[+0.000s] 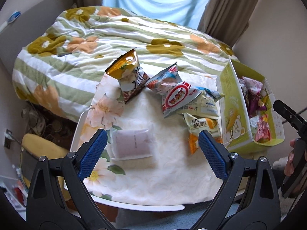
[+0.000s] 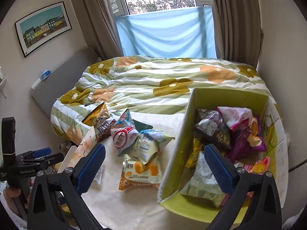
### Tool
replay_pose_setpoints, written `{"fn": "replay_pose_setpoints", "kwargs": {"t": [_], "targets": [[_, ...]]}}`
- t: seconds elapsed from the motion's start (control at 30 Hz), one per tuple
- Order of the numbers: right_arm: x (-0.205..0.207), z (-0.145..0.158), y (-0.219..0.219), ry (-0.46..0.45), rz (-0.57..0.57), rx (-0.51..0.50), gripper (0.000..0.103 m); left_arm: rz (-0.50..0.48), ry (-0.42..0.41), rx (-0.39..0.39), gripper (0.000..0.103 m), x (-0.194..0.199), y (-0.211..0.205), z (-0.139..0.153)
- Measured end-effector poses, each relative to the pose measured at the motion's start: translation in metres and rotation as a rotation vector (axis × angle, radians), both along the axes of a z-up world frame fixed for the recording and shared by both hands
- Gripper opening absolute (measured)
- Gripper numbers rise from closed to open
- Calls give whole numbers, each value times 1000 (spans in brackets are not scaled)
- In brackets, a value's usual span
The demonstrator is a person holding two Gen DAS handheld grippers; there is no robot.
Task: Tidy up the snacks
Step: 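Move both open tools back over the remaining snacks on the table, then close left gripper on the white sealed pouch while right grasps the orange cake bag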
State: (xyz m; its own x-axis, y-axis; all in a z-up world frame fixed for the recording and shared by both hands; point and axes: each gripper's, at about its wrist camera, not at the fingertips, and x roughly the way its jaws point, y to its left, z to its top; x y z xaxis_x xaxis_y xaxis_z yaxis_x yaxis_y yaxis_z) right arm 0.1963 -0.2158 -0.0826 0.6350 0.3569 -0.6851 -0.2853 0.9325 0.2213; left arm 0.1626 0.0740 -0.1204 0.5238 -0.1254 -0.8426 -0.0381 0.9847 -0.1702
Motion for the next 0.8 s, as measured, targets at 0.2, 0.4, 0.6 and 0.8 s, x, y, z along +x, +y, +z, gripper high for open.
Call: {"fn": "replay_pose_setpoints", "kwargs": {"t": [0.2, 0.4, 0.6, 0.8], "targets": [[-15, -15, 45, 55, -63, -30, 102, -229, 34, 102, 95, 4, 14, -25], [-22, -38, 78, 121, -166, -59, 102, -450, 72, 159, 95, 22, 17, -58], [-17, -70, 98, 197, -261, -77, 102, -632, 122, 194, 95, 43, 5, -94], [-2, -103, 108, 255, -440, -26, 102, -769, 143, 255, 95, 47, -8, -124]]}}
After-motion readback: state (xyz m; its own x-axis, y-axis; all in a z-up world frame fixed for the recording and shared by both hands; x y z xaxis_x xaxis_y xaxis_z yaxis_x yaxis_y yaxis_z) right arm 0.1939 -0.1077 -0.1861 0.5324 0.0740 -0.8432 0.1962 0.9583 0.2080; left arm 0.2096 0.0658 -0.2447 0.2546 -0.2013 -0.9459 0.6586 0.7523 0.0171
